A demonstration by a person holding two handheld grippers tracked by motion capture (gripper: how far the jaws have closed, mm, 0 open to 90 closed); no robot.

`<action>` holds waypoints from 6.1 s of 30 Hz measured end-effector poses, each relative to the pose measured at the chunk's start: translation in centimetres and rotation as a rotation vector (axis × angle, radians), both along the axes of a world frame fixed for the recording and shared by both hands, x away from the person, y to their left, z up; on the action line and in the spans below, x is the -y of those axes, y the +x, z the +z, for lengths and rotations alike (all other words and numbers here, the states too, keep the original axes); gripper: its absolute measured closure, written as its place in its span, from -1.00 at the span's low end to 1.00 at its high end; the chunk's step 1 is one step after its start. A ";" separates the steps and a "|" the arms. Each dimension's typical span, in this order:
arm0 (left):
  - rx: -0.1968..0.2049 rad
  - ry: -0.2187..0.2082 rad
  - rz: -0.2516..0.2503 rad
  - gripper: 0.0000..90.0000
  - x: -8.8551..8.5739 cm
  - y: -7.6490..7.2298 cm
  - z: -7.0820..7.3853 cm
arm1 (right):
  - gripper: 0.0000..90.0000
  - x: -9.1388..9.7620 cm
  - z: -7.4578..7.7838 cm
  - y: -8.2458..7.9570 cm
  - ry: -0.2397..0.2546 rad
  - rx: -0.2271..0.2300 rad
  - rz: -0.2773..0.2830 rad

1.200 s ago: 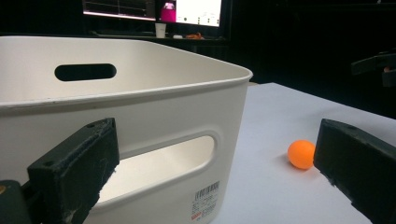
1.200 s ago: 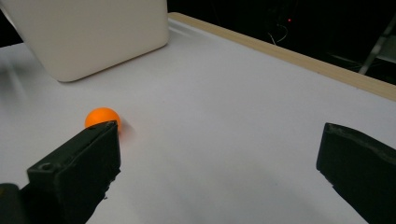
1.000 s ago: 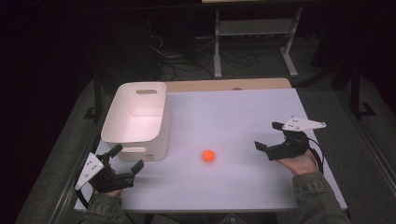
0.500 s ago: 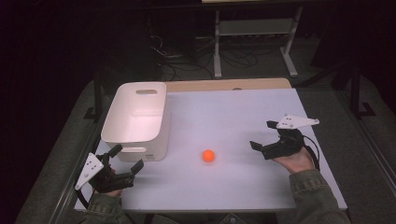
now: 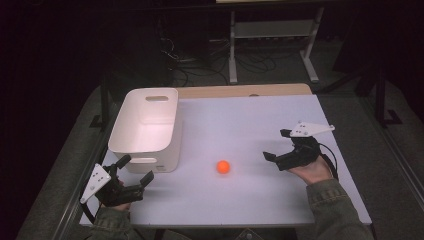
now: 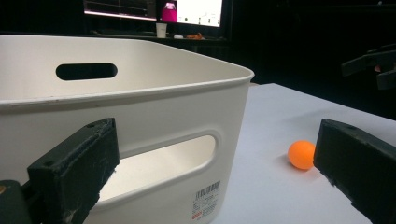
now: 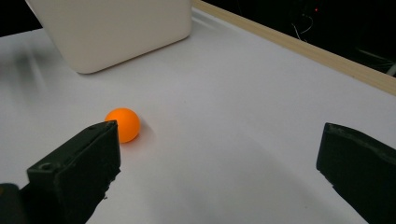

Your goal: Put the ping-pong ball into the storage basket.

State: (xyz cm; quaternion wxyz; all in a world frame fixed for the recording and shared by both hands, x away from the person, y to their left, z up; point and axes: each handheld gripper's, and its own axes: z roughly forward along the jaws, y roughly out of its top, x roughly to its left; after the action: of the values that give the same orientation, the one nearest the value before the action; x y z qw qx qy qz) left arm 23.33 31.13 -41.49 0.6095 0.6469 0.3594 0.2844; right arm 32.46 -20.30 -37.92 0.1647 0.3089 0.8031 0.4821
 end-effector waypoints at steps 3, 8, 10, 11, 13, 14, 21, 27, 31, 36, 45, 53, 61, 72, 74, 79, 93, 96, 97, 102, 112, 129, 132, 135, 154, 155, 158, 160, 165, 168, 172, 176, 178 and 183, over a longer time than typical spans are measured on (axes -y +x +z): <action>0.000 0.000 0.000 -1.00 0.0 0.0 0.0 | -1.00 -0.2 0.0 0.1 -0.001 -0.002 0.007; -0.003 0.000 -0.001 -1.00 0.0 0.0 0.0 | -1.00 -0.7 0.2 0.3 -0.005 -0.003 0.022; -0.003 0.000 -0.001 -1.00 0.0 0.0 0.0 | -1.00 -1.0 0.2 0.4 -0.008 -0.007 0.029; -0.002 0.000 -0.002 -1.00 0.0 0.0 0.0 | -1.00 -1.1 0.2 0.5 -0.010 -0.009 0.032; -0.002 0.000 -0.003 -1.00 0.0 0.0 0.0 | -1.00 -1.2 0.2 0.5 -0.011 -0.010 0.035; -0.003 0.000 -0.003 -1.00 0.0 0.0 0.0 | -1.00 -1.5 0.2 0.6 -0.015 -0.012 0.040; -0.005 0.001 -0.007 -1.00 0.1 0.0 0.0 | -1.00 -2.3 -0.1 0.9 -0.023 -0.025 0.062; -0.004 0.000 -0.007 -1.00 0.0 0.0 0.0 | -1.00 -3.0 -0.2 1.2 -0.025 -0.034 0.078; -0.001 0.000 -0.004 -1.00 0.0 0.0 0.0 | -1.00 -3.4 -0.4 1.3 -0.027 -0.042 0.089; -0.001 0.000 -0.005 -1.00 0.0 0.0 0.0 | -1.00 -4.0 -0.7 1.6 -0.033 -0.055 0.106; -0.005 0.002 -0.012 -1.00 0.1 0.1 0.0 | -1.00 -4.5 -0.9 1.9 -0.035 -0.063 0.113; -0.001 0.001 -0.009 -1.00 0.1 0.0 0.0 | -1.00 -5.6 -1.1 2.3 -0.041 -0.073 0.140; 0.000 0.001 -0.008 -1.00 0.1 0.0 0.0 | -1.00 -6.7 -1.3 2.6 -0.047 -0.082 0.166; 0.001 0.002 -0.008 -1.00 0.1 0.0 0.0 | -1.00 -8.2 -1.6 2.9 -0.058 -0.090 0.201; 0.002 0.003 -0.009 -1.00 0.1 0.0 0.0 | -1.00 -8.6 -1.8 2.9 -0.063 -0.096 0.209; 0.001 0.003 -0.010 -1.00 0.1 0.0 0.0 | -1.00 -8.9 -2.0 3.0 -0.069 -0.102 0.222; 0.001 0.002 -0.012 -1.00 0.1 0.0 0.0 | -1.00 -10.0 -2.8 3.1 -0.095 -0.122 0.245; 0.000 0.002 -0.013 -1.00 0.1 0.0 0.0 | -1.00 -10.2 -2.9 3.2 -0.099 -0.126 0.250; 0.000 0.001 -0.013 -1.00 0.1 0.0 0.0 | -1.00 -10.4 -3.0 3.2 -0.100 -0.129 0.253; 0.000 0.001 -0.014 -1.00 0.1 0.0 0.0 | -1.00 -10.8 -3.2 3.3 -0.106 -0.133 0.264; 0.000 0.001 -0.015 -1.00 0.1 0.0 0.0 | -1.00 -11.7 -3.6 3.4 -0.117 -0.144 0.285; 0.001 0.001 -0.018 -1.00 0.0 0.0 0.1 | -1.00 -13.7 -4.6 3.3 -0.148 -0.162 0.327; 0.002 0.000 -0.020 -1.00 0.1 -0.1 0.1 | -1.00 -13.9 -4.8 3.3 -0.154 -0.167 0.333; 0.002 0.001 -0.021 -1.00 0.1 0.0 0.1 | -1.00 -14.1 -5.0 3.3 -0.166 -0.172 0.338; 0.000 0.002 -0.020 -1.00 0.1 0.0 0.1 | -0.57 -14.1 -5.9 3.7 -0.223 -0.251 0.355; 0.000 0.002 -0.020 -1.00 0.1 0.0 0.1 | -0.54 -14.0 -5.9 3.7 -0.230 -0.252 0.356; -0.001 0.002 -0.021 -1.00 0.1 0.0 0.1 | -0.42 -14.0 -5.9 3.7 -0.236 -0.246 0.356; -0.001 0.001 -0.022 -1.00 0.1 0.0 0.1 | -0.35 -14.1 -5.9 3.7 -0.238 -0.241 0.361; -0.001 0.002 -0.020 -1.00 0.1 0.0 0.1 | -0.19 -14.1 -6.0 3.8 -0.242 -0.232 0.361; -0.003 0.000 -0.022 -1.00 0.1 0.0 0.0 | -0.09 -14.1 -6.1 3.9 -0.249 -0.232 0.356; -0.003 0.000 -0.023 -1.00 0.1 0.0 0.1 | 0.06 -14.1 -6.1 3.9 -0.246 -0.232 0.364; -0.004 0.000 -0.024 -1.00 0.1 0.0 0.1 | 0.10 -14.1 -6.1 3.8 -0.242 -0.234 0.372; -0.003 0.001 -0.024 -1.00 0.1 0.0 0.1 | 0.10 -14.0 -6.0 3.8 -0.235 -0.232 0.377; -0.003 0.001 -0.024 -1.00 0.1 0.0 0.1 | 0.11 -13.9 -5.6 3.8 -0.222 -0.228 0.371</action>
State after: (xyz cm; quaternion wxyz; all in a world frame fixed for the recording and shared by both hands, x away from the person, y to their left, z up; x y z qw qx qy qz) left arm 23.28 31.03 -41.43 0.6122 0.6517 0.3523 0.2765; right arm 36.25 -6.44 -43.53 0.0147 0.1887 0.9074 0.3751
